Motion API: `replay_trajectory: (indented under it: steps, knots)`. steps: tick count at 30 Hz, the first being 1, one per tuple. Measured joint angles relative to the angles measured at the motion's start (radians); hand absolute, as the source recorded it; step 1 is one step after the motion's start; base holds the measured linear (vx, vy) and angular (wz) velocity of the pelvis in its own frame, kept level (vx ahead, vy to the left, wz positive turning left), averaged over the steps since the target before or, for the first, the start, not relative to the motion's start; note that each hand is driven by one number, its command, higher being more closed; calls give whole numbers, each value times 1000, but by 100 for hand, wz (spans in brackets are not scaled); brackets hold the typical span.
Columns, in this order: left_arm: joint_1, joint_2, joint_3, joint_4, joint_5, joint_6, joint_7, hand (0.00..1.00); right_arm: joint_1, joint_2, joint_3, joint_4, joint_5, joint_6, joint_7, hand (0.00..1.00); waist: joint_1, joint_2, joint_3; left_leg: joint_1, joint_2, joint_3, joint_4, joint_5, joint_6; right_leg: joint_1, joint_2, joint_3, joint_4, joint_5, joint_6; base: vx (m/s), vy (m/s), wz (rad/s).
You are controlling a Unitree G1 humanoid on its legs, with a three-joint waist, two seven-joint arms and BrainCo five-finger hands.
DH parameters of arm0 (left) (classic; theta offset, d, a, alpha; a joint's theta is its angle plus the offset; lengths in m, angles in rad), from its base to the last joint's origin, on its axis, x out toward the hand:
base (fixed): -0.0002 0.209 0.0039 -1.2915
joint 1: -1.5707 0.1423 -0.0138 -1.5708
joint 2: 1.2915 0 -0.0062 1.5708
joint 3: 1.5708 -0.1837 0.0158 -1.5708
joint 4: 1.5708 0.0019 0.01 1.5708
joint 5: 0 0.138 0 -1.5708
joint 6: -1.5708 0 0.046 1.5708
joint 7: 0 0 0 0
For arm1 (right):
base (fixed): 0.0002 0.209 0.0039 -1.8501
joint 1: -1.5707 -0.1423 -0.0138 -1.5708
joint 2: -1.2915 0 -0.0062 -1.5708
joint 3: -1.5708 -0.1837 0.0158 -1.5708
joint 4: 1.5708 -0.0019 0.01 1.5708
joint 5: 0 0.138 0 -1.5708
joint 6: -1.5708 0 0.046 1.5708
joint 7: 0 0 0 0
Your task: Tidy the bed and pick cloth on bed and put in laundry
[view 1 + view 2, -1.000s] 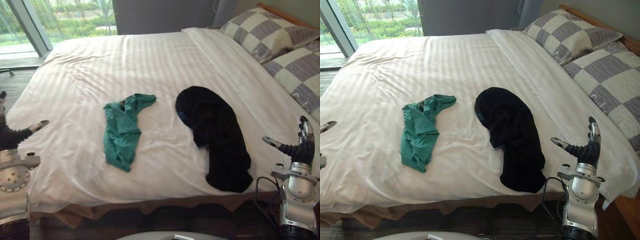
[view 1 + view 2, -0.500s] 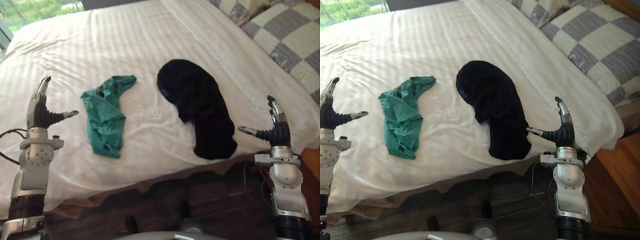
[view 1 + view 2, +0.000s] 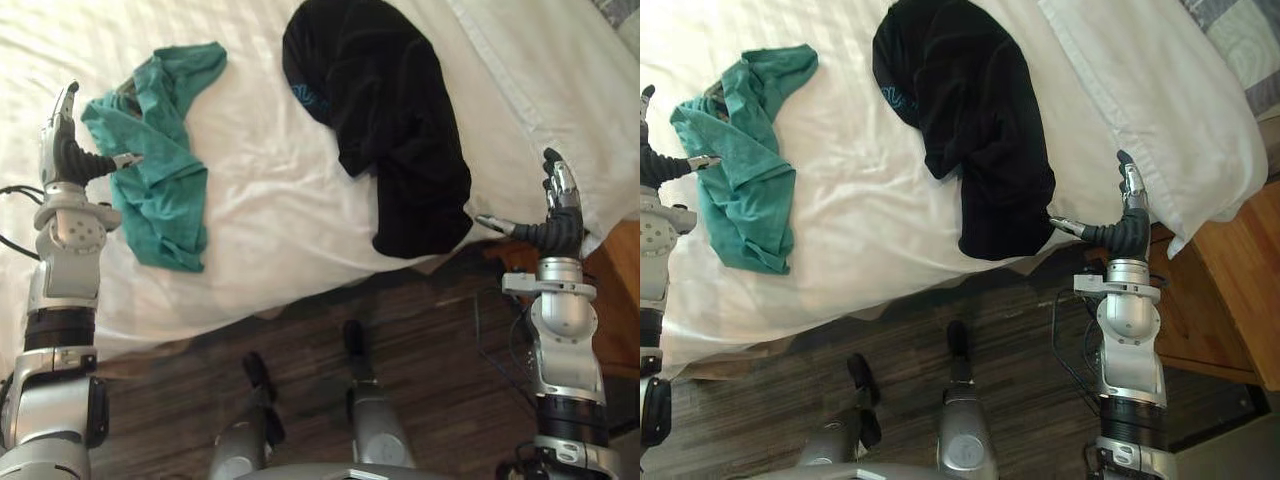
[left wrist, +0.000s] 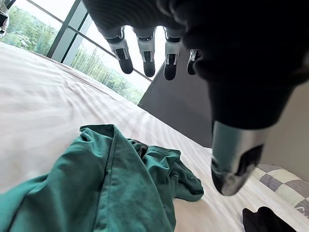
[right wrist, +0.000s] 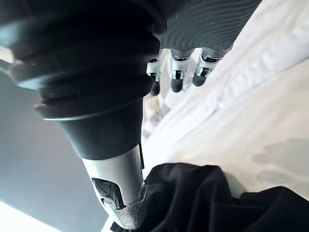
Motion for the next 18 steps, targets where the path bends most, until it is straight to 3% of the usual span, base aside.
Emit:
replay_trajectory:
  steps: [5,11,17,18]
  knots:
    - [-97,1,-36,44,39,28,0,0,1,36,-19,-22,0,-6,-9,0,3,-16,35,-36,1,-8,0,13,3,-40,0,-2,20,2,-1,-18,6,4]
    - [-174,0,-57,81,69,50,-20,0,35,84,-42,-177,8,-24,-28,0,6,-16,107,-79,8,-2,0,31,8,-94,2,-8,51,1,-1,-30,6,4]
    - [-218,-65,-46,177,78,55,-33,0,39,138,-39,-330,12,-45,-31,0,27,-32,138,-119,28,42,1,33,3,-161,16,20,69,5,-3,-19,-14,-15]
    - [-235,-82,-22,200,90,50,-32,100,41,145,-38,-357,22,-45,-31,0,34,-36,140,-120,37,54,2,31,-1,-165,22,24,69,6,-2,9,-24,-18]
